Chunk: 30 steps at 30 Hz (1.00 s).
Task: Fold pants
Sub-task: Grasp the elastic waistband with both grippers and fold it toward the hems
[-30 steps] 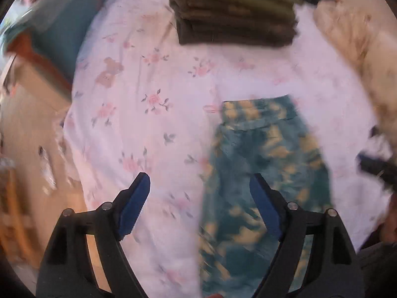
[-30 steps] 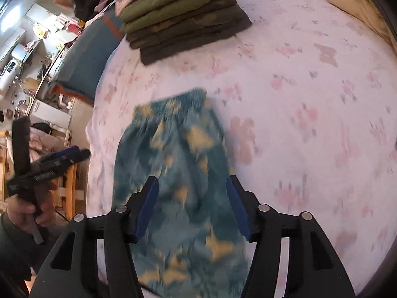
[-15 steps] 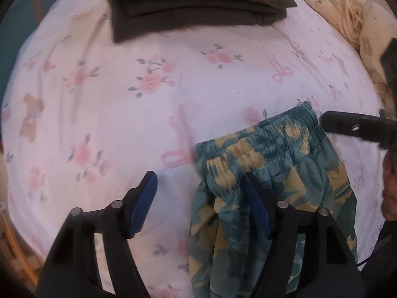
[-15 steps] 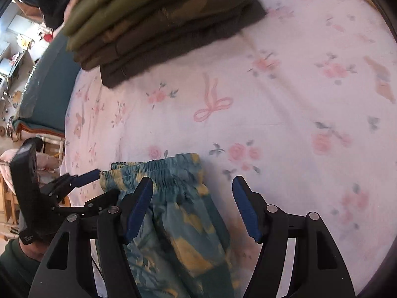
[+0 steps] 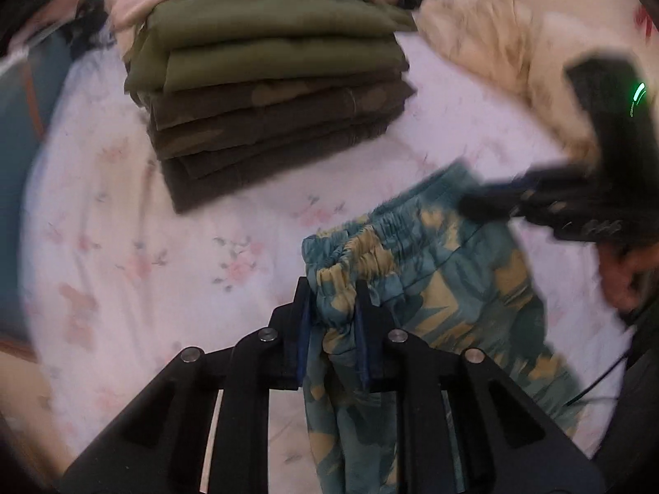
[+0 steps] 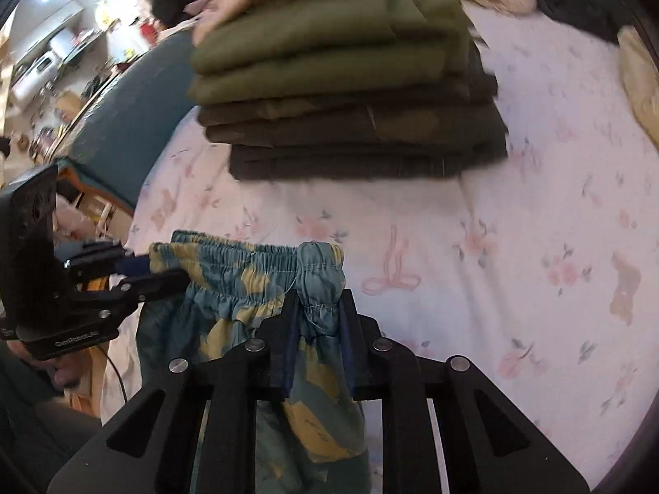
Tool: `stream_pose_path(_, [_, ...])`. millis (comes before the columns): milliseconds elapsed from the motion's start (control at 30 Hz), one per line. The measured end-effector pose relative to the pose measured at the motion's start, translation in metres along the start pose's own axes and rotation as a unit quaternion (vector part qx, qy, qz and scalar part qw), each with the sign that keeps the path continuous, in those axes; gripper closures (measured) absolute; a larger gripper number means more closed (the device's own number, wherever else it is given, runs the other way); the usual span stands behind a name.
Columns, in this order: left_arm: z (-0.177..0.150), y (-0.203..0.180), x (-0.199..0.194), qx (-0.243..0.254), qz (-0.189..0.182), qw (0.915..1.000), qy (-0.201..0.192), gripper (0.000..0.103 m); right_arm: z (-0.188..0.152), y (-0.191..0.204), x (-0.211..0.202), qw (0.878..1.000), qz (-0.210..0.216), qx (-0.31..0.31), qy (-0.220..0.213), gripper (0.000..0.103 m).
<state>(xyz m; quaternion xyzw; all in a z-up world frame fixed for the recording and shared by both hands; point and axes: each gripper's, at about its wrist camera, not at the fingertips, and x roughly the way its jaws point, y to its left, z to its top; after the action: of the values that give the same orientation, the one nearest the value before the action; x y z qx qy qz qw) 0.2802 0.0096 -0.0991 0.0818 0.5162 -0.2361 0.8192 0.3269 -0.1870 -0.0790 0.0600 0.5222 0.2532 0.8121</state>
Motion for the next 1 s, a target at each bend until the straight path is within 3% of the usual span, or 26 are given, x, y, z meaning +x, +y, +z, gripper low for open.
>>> stream_pose_path(133, [-0.012, -0.03, -0.027, 0.054, 0.024, 0.9981, -0.019, 0.088, -0.013, 0.016, -0.026, 0.999, -0.014, -0.039, -0.01, 0.085])
stream_pose_path(267, [-0.028, -0.054, -0.052, 0.068, 0.017, 0.9975, -0.005, 0.088, -0.042, 0.027, -0.055, 0.999, -0.021, -0.036, -0.001, 0.086])
stream_pose_path(400, [-0.067, -0.094, -0.074, 0.127, 0.031, 0.9913, 0.008, 0.088, -0.086, 0.043, -0.086, 0.999, -0.031, -0.029, 0.008, 0.087])
stream_pose_path(533, [-0.096, -0.119, -0.09, 0.145, 0.03, 0.9887, 0.021, 0.088, -0.139, 0.063, -0.107, 0.999, -0.04, -0.015, 0.009, 0.087])
stream_pose_path(733, [-0.155, -0.149, -0.069, 0.165, 0.042, 0.98, 0.104, 0.084, -0.212, 0.08, -0.095, 0.997, -0.054, 0.008, 0.049, 0.087])
stream_pose_path(833, [-0.181, -0.151, -0.055, 0.16, 0.041, 0.9757, 0.144, 0.078, -0.239, 0.078, -0.084, 0.995, -0.049, 0.036, 0.079, 0.08])
stream_pose_path(933, [-0.197, -0.141, -0.063, 0.132, 0.026, 0.9766, 0.168, 0.053, -0.259, 0.075, -0.08, 0.99, -0.028, 0.062, 0.126, 0.078])
stream_pose_path(1000, [-0.198, -0.131, -0.079, 0.103, 0.015, 0.9834, 0.148, 0.035, -0.265, 0.075, -0.092, 0.99, -0.016, 0.072, 0.123, 0.07])
